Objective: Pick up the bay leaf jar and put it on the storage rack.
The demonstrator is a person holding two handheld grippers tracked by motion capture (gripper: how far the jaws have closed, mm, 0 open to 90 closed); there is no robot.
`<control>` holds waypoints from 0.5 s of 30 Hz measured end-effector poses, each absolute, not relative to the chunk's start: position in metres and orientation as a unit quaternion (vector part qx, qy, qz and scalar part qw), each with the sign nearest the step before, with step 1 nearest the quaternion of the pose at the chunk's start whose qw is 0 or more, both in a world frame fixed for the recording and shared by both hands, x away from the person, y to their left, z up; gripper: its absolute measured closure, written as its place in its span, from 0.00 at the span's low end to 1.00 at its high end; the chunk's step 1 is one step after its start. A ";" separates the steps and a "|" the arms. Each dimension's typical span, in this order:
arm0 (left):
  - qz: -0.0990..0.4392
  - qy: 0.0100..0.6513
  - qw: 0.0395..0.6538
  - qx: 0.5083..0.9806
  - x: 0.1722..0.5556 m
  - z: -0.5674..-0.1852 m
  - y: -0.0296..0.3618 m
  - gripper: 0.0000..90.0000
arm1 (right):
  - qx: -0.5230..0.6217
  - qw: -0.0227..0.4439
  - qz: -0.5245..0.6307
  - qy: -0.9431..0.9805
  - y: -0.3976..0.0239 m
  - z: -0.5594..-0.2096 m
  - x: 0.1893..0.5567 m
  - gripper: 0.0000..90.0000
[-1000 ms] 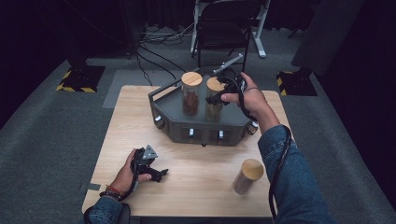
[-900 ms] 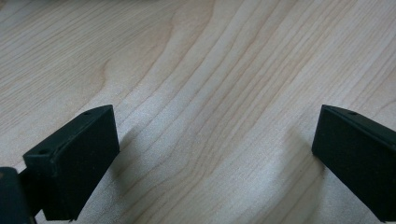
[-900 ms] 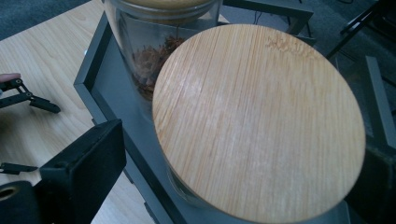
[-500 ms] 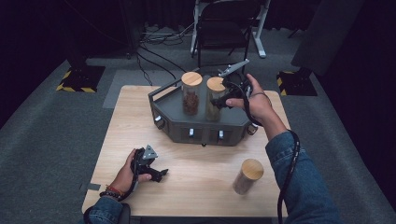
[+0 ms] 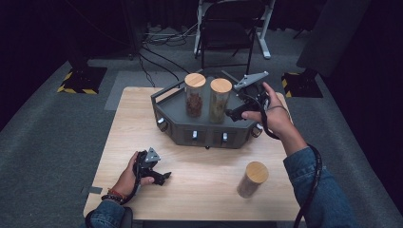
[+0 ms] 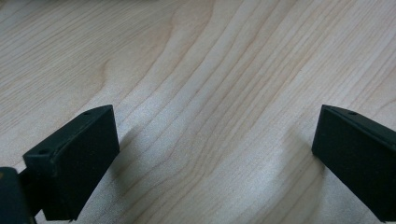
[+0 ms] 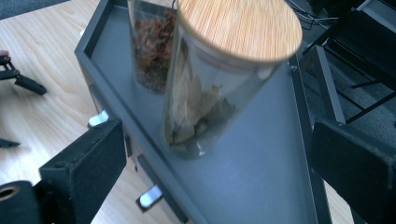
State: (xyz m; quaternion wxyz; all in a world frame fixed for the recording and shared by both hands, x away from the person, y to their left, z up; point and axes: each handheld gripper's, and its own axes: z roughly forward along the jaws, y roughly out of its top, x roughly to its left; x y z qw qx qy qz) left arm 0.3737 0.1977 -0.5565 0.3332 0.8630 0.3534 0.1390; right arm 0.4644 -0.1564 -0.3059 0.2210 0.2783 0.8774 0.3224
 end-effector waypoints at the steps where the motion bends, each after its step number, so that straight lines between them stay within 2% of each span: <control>1: 0.139 0.353 0.333 0.863 0.374 -0.556 0.198 0.00 | 0.277 0.219 0.321 0.879 -0.158 -0.306 0.462 0.04; 15: 0.139 0.353 0.333 0.863 0.374 -0.556 0.198 0.00 | 0.275 0.217 0.331 0.876 -0.194 -0.314 0.425 0.04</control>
